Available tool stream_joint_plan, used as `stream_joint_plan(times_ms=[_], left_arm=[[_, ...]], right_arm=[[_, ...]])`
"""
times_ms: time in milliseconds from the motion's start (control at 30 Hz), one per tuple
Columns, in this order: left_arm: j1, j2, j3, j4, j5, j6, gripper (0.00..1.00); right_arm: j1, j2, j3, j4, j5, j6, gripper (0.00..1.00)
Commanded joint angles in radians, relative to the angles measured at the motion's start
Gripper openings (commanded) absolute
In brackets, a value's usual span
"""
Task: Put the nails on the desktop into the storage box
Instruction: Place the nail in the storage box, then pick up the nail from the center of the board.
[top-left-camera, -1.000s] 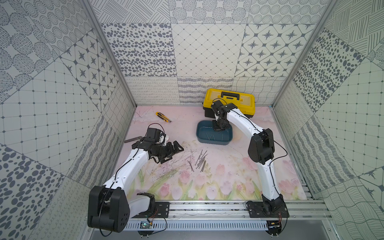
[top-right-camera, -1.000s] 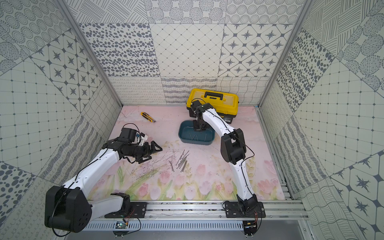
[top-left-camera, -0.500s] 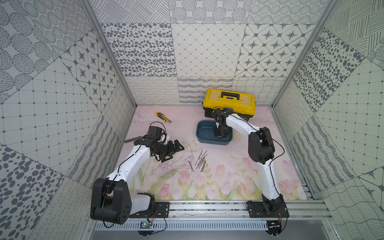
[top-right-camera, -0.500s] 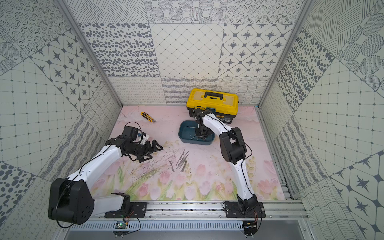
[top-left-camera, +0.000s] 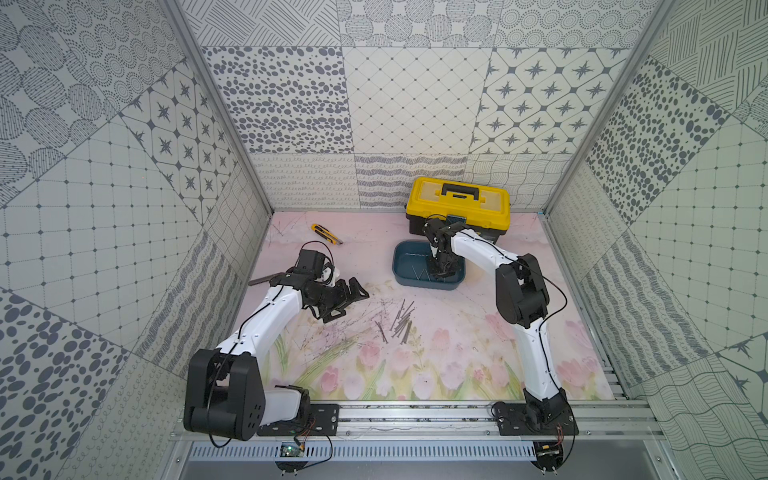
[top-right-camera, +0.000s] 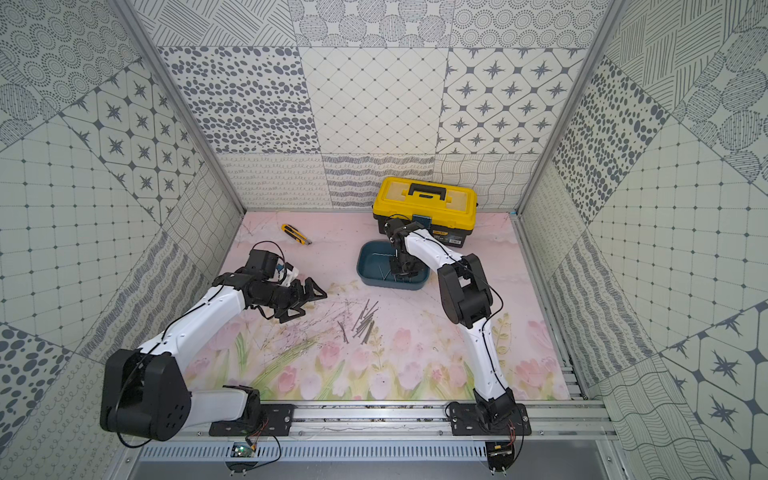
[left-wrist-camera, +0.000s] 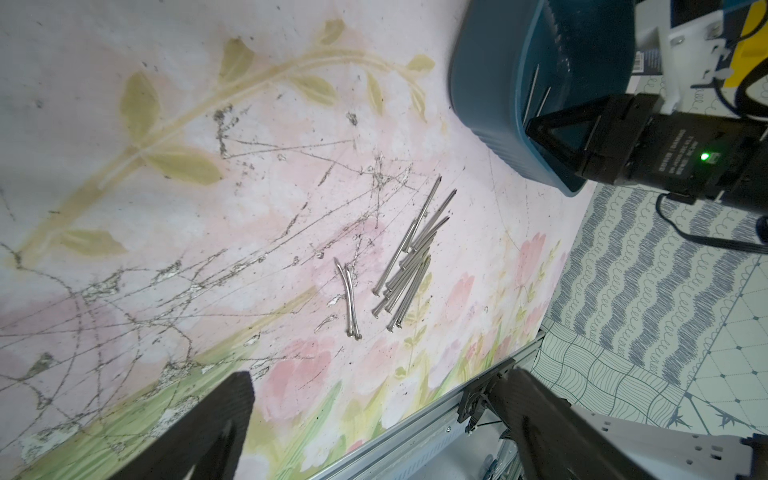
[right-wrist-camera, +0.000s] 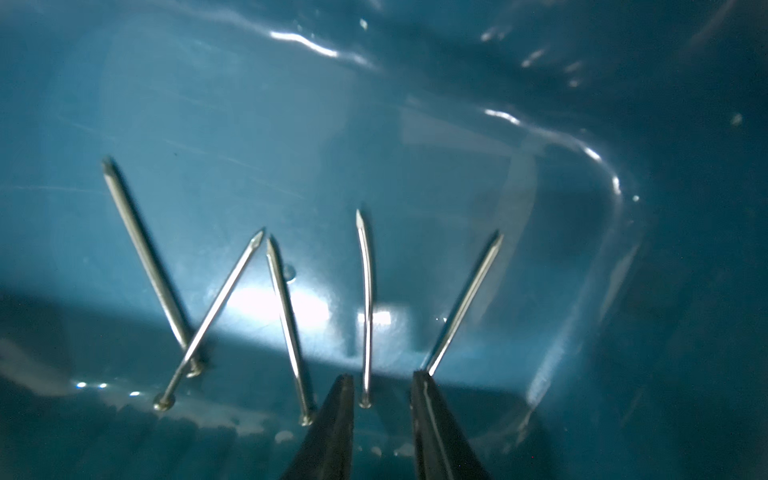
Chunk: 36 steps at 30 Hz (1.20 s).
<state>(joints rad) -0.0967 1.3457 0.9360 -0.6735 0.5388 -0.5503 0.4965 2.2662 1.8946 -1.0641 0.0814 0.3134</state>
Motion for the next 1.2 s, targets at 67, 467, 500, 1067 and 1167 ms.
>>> stream_joint_plan(times_ms=[67,467,500,1067,1167], left_arm=[[-0.034,0.009,0.021,-0.014,-0.030,0.010,1.00],[-0.145,-0.010,-0.020,-0.005,-0.157,-0.087,0.98],[-0.161,-0.007,-0.022,-0.012,-0.169,-0.097,0.98],[-0.448,0.146,0.102,-0.072,-0.381,-0.003,0.73],[-0.499,0.226,0.179,-0.099,-0.446,0.056,0.71]], right_arm=[[-0.003,-0.118,-0.014,0.027,0.008,0.005,0.31],[0.057,-0.450,-0.171,0.023,-0.122,0.138,0.32],[0.066,-0.471,-0.205,0.025,-0.141,0.153,0.32],[0.231,-0.655,-0.599,0.167,-0.165,0.353,0.31],[0.229,-0.692,-0.614,0.167,-0.153,0.361,0.31]])
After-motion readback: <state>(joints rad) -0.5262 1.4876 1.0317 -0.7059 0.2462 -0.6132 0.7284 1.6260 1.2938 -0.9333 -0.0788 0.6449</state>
